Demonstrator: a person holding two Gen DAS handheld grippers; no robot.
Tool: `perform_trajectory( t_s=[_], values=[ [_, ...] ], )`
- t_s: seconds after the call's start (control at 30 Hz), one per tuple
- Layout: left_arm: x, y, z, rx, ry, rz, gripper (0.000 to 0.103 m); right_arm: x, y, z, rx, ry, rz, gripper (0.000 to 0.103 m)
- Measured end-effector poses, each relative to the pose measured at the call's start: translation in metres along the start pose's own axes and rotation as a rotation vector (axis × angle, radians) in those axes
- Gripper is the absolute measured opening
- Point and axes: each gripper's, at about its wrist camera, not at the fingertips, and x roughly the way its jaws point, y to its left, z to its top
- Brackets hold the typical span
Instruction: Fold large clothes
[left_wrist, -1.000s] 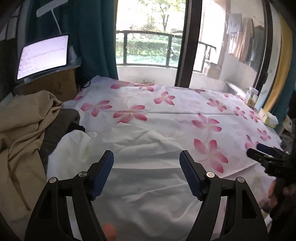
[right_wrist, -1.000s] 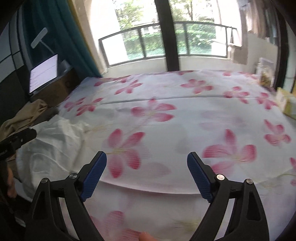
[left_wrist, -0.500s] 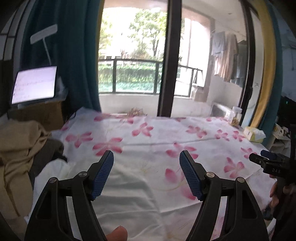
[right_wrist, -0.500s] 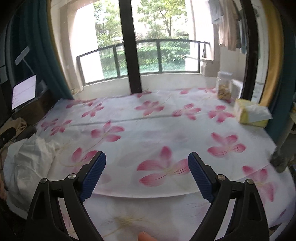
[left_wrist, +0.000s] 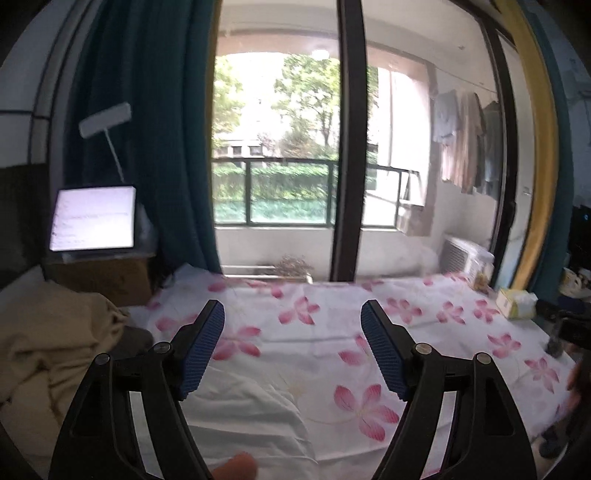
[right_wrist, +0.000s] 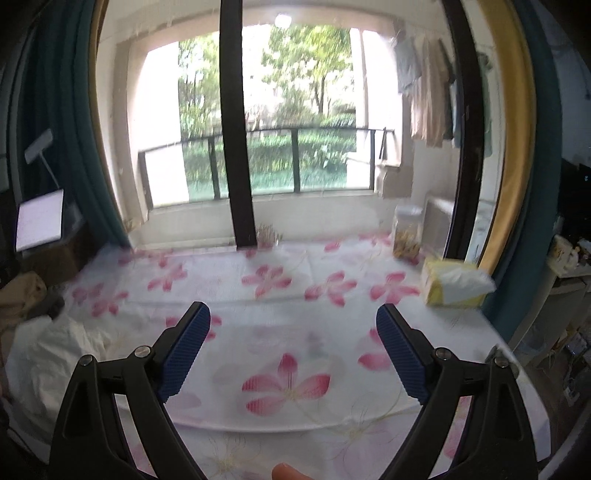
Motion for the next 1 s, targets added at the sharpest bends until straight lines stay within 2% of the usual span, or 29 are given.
perform_trajectory(
  t_s=[0.13,0.27,0.37,0.5,0.6,0.7,1.0],
  values=[
    [-0.02,-0.006,0.01,0.044,-0.086,-0.033,0.079,-0.028,-0.001,0.016,0.009,-0.099,0.007,0.091],
    [-0.031,-0.003,0.01,0.028,-0.119,-0.131,0.079,-0.051,0.003,0.022,-0.002,-0.207,0.022,0.094],
    [-0.032,0.002,0.007,0.018,-0.121,-0.121,0.079,-0.059,0.005,0.02,0.013,-0.25,0.039,0.098],
    [-0.038,0.009,-0.003,0.012,-0.159,-0.096,0.079,-0.061,0.01,0.019,0.011,-0.26,0.028,0.098],
    [-0.04,0.018,-0.006,-0.031,-0.155,-0.114,0.079,-0.062,0.013,0.017,0.005,-0.265,0.011,0.099],
    [-0.04,0.027,-0.009,-0.06,-0.156,-0.1,0.079,-0.063,0.017,0.015,-0.002,-0.27,0.003,0.099],
    [-0.039,0.041,-0.022,-0.076,-0.149,-0.115,0.079,-0.062,0.031,0.006,-0.028,-0.259,0.019,0.099]
  ],
)
